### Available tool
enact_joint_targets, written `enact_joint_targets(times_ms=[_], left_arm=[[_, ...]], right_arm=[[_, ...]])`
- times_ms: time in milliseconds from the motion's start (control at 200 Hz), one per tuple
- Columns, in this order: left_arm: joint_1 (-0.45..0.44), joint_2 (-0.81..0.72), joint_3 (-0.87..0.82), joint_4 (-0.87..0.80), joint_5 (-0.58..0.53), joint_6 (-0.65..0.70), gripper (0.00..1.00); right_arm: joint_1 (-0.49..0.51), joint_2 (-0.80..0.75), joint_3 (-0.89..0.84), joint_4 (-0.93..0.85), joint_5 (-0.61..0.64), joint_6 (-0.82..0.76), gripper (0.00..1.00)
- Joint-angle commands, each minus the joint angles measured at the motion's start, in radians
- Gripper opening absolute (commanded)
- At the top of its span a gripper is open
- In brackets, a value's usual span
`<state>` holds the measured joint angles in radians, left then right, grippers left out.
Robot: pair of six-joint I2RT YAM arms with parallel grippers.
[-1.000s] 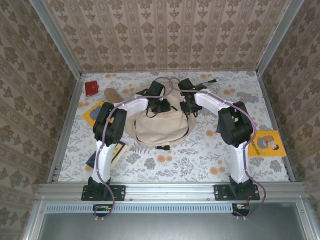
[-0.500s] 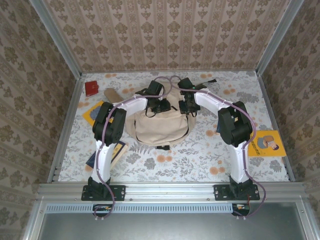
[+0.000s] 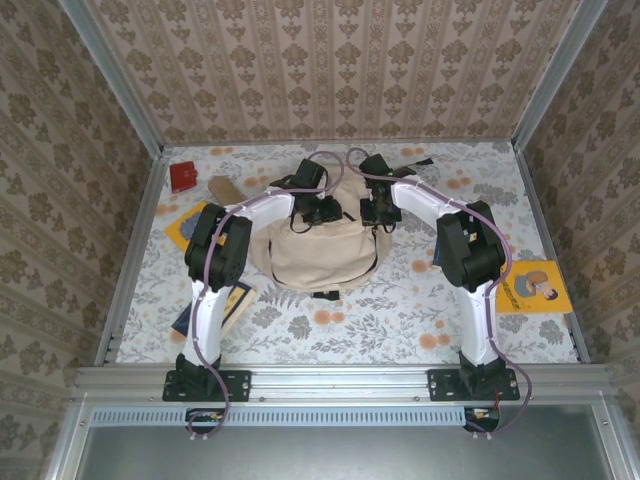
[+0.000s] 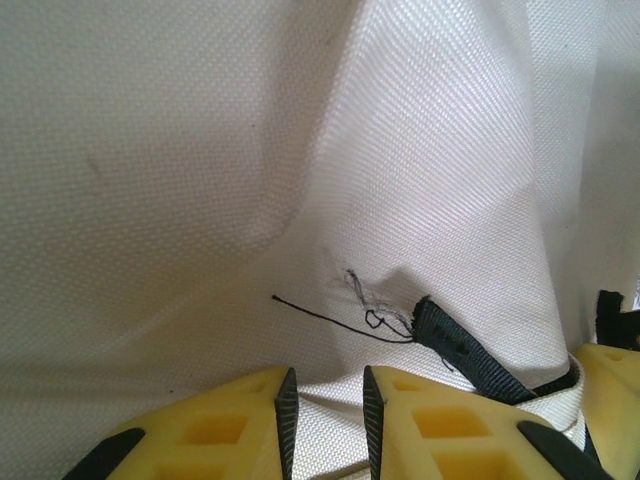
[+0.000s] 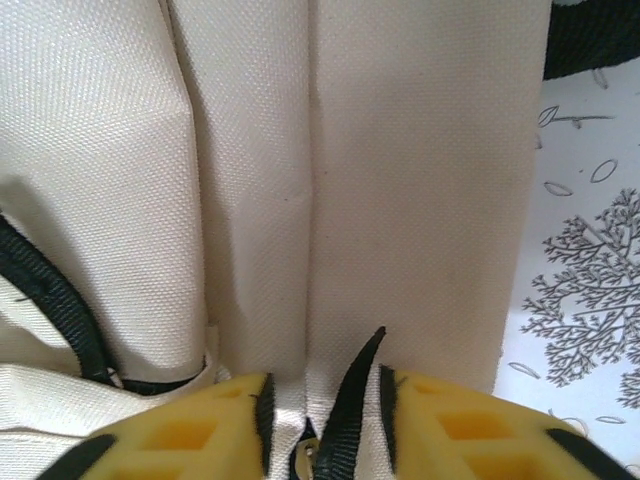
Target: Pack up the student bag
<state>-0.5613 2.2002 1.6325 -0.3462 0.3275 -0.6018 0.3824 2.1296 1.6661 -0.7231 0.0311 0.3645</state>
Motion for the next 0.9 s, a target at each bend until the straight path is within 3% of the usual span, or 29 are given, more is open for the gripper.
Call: enact_joint_targets(times_ms=[0, 300, 530, 895], left_arm=[[0.008, -0.024, 0.038, -0.011, 0.030, 0.020, 0.26], [-0.017, -0.001, 0.067, 0.082, 0.087, -0.022, 0.21], [-0.032, 0.050, 0.111, 0.131, 0.100, -0.053, 0.19], [-0.046, 0.198, 0.238, 0.068, 0.036, -0.091, 0.13]], right_arm=[[0.000, 0.017, 0.032, -0.007, -0.040, 0.009, 0.29], [-0.002, -0.012, 0.013, 0.001, -0.029, 0.005, 0.09], [-0.004, -0.035, -0.016, 0.011, -0.002, -0.001, 0.00], [-0.006, -0.158, -0.131, 0.048, 0.000, 0.070, 0.00]])
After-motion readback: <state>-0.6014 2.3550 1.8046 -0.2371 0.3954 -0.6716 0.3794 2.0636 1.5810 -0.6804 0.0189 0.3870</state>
